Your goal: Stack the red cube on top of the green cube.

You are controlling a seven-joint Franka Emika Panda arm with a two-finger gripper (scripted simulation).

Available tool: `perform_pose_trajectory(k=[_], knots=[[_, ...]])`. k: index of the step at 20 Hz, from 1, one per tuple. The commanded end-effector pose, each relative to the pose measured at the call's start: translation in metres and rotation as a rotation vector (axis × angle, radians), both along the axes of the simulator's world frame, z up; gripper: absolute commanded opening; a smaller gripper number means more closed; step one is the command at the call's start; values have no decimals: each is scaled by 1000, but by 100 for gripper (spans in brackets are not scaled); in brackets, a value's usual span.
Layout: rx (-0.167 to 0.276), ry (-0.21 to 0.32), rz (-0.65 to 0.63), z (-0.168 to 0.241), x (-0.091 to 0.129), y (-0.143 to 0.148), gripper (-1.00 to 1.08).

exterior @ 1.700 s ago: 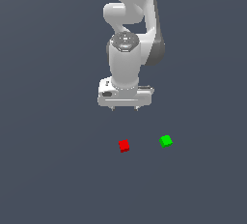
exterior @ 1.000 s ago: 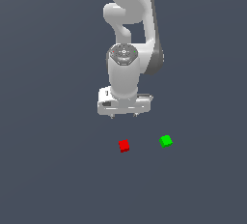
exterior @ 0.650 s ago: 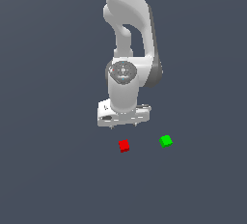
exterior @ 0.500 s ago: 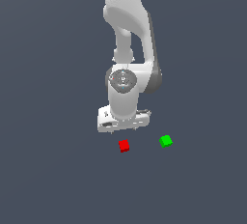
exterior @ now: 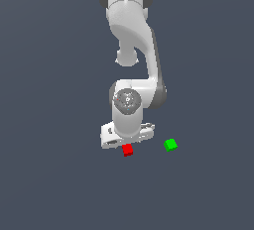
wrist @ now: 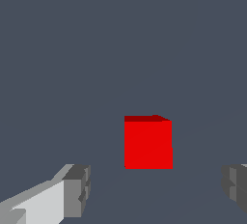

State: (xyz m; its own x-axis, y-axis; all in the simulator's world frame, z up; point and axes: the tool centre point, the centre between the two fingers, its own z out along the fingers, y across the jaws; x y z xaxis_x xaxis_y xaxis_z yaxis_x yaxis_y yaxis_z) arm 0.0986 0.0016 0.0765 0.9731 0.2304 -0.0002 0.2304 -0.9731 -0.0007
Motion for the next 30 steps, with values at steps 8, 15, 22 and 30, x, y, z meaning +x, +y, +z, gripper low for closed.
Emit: perform_pose_trajectory(k=[8, 15, 22, 30], knots=[[-1, 0, 18, -7, 9, 1, 100], [-1, 0, 17, -20, 8, 1, 100], [-1, 0, 17, -54, 7, 1, 100], [-1, 0, 17, -57, 9, 1, -100]])
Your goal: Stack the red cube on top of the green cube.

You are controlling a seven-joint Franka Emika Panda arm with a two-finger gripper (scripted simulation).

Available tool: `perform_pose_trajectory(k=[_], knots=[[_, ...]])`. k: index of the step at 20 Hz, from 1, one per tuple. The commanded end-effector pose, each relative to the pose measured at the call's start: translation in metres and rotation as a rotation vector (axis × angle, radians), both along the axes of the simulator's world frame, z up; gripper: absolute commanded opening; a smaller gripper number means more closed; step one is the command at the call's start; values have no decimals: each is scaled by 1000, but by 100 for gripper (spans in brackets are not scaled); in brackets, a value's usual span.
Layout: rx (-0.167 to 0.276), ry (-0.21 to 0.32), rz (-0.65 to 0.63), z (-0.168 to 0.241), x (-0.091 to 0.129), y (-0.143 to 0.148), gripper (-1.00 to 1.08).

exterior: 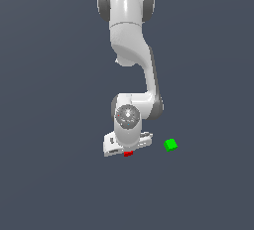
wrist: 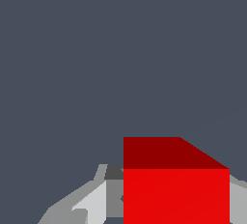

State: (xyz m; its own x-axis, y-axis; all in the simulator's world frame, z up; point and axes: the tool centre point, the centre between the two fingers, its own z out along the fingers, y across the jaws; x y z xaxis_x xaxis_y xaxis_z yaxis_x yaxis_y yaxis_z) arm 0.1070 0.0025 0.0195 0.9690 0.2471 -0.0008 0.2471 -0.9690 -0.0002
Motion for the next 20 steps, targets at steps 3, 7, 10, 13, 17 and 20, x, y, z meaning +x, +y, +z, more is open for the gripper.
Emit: perform_pose_trajectory(k=[3, 7, 10, 13, 17, 20], knots=[[0, -1, 0, 0, 0, 0, -100], [0, -1, 0, 0, 0, 0, -100], [0, -1, 0, 1, 0, 0, -100], [0, -1, 0, 5, 0, 0, -100], [0, -1, 0, 20, -1, 0, -100], [0, -1, 0, 39, -1, 0, -100]])
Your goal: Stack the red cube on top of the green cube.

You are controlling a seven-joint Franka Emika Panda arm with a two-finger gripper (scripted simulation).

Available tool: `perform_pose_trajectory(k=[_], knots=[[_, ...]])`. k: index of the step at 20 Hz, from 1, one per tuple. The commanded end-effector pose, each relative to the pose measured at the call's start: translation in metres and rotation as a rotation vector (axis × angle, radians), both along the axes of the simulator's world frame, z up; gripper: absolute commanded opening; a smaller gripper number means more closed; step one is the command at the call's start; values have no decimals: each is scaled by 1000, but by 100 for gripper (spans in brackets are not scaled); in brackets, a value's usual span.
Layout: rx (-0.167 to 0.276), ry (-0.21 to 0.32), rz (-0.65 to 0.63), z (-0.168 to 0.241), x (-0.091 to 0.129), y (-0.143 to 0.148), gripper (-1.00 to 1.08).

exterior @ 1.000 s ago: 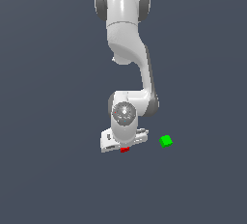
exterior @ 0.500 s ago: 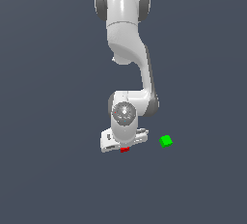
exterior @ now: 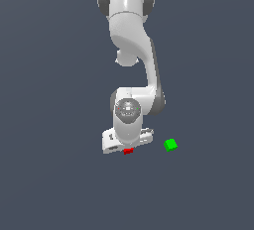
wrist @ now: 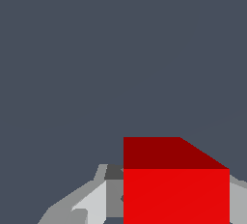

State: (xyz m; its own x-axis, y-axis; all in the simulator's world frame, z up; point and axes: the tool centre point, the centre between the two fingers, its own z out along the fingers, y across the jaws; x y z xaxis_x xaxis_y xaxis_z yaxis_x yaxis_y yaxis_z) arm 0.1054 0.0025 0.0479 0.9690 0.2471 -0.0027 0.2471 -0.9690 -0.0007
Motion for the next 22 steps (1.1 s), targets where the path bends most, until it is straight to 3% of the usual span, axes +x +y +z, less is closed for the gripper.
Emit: perform_pose_trajectory(k=[1, 10, 18, 22], knots=[[0, -2, 0, 19, 0, 0, -100], [0, -2, 0, 68, 0, 0, -100], [0, -4, 0, 71, 1, 2, -100], [0, -4, 0, 67, -1, 16, -100]])
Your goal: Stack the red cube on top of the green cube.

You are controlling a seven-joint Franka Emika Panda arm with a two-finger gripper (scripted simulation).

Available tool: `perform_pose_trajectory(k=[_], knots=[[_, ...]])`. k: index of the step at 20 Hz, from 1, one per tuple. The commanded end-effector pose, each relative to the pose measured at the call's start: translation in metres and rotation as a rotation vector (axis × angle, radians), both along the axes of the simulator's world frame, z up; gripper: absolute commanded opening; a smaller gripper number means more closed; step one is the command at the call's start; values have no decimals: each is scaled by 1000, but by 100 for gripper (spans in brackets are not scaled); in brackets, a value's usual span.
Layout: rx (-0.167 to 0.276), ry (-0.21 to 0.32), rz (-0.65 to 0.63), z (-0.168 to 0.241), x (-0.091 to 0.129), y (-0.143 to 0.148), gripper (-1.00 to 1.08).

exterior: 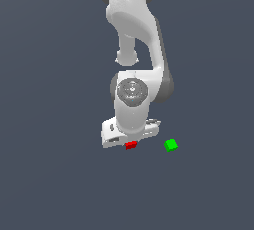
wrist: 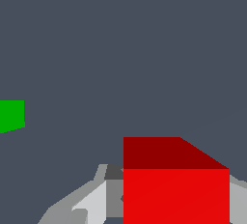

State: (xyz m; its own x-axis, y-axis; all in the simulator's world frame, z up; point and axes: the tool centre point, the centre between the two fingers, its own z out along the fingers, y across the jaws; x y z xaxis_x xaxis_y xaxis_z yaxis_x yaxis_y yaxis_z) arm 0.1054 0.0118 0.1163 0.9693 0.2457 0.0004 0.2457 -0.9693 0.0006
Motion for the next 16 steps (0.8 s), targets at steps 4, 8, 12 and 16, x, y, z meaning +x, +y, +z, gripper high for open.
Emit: perform_pose_trajectory(k=[4, 8, 12, 16], knots=[[0, 0, 2, -10, -5, 36, -100], [0, 0, 2, -23, -11, 78, -100], [1, 0, 2, -36, -16, 121, -100], [1, 0, 2, -47, -20, 157, -100]])
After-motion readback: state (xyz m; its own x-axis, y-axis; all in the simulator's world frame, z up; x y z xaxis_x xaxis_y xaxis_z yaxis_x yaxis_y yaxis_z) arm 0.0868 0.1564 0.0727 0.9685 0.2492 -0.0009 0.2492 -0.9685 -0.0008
